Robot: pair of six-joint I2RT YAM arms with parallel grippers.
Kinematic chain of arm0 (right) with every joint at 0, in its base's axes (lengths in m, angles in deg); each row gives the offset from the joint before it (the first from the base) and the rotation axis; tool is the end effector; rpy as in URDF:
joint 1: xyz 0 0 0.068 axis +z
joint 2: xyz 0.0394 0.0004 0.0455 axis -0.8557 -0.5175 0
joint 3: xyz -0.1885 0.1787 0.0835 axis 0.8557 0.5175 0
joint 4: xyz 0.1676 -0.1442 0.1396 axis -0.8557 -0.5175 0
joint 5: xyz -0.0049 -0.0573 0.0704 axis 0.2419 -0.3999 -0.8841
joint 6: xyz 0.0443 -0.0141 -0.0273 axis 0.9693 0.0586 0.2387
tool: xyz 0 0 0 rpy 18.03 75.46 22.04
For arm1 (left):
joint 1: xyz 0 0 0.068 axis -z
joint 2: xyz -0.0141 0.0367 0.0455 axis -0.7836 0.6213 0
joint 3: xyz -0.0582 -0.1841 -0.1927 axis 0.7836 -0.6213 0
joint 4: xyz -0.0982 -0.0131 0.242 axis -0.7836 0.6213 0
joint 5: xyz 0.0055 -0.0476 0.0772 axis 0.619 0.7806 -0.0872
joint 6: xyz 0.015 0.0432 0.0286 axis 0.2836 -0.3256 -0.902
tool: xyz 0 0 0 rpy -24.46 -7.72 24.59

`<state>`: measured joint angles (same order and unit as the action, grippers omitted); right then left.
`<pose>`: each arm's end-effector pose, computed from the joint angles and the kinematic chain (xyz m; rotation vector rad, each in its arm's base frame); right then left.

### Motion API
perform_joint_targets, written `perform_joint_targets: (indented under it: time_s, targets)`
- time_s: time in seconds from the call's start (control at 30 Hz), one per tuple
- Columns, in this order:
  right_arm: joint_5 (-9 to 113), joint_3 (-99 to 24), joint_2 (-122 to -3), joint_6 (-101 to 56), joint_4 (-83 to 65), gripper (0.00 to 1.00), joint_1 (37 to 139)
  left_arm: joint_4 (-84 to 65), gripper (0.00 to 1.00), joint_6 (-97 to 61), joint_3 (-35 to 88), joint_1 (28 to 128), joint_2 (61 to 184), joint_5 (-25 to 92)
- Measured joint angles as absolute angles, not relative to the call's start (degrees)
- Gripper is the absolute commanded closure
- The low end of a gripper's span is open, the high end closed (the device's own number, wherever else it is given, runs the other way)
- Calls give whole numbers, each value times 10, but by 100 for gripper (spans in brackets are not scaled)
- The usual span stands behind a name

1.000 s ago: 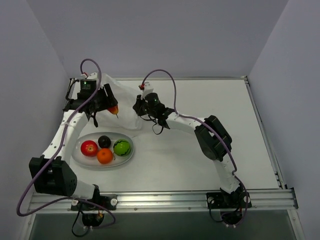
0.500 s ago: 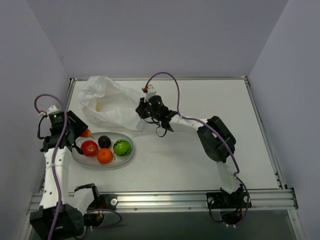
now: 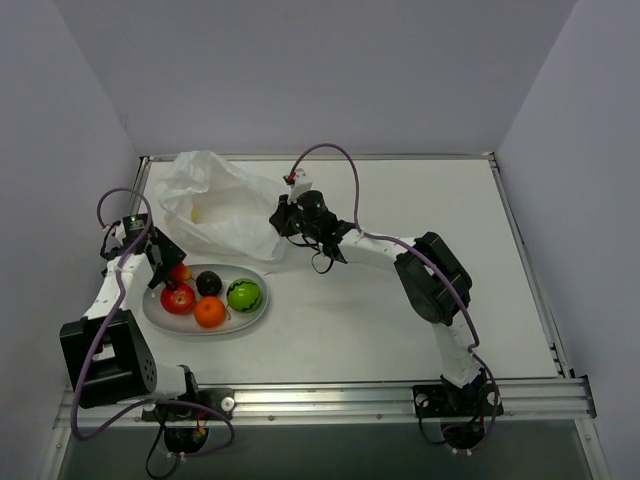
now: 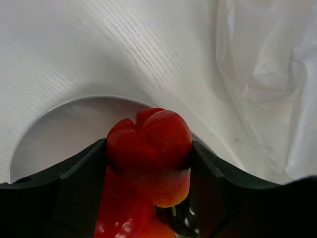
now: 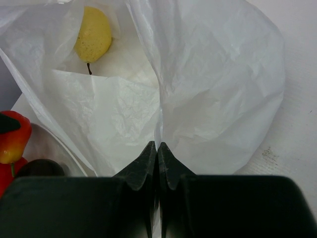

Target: Take the fake fruits out of the plastic bag

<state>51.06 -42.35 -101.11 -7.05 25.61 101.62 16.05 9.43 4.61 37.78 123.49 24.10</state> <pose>0.3542 0.3348 0.2259 -0.4294 1.7032 0.9623 0.2676 0.0664 0.2320 -1.1008 2.1888 -0.1753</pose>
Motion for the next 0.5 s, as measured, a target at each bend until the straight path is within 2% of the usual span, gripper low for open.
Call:
perform_joint_targets:
  time_s: [0.1, 0.13, 0.27, 0.5]
  targets:
    - [511, -423, -1011, -69, 256, 100, 1016, 162, 43, 94, 46, 378, 1248, 229]
    - [511, -423, -1011, -69, 256, 100, 1016, 164, 31, 92, 46, 378, 1249, 226]
    - [511, -423, -1011, -69, 256, 100, 1016, 182, 10, 81, 48, 378, 1234, 218]
    - [511, -422, -1011, -67, 257, 100, 1016, 239, 12, 57, 115, 402, 1142, 194]
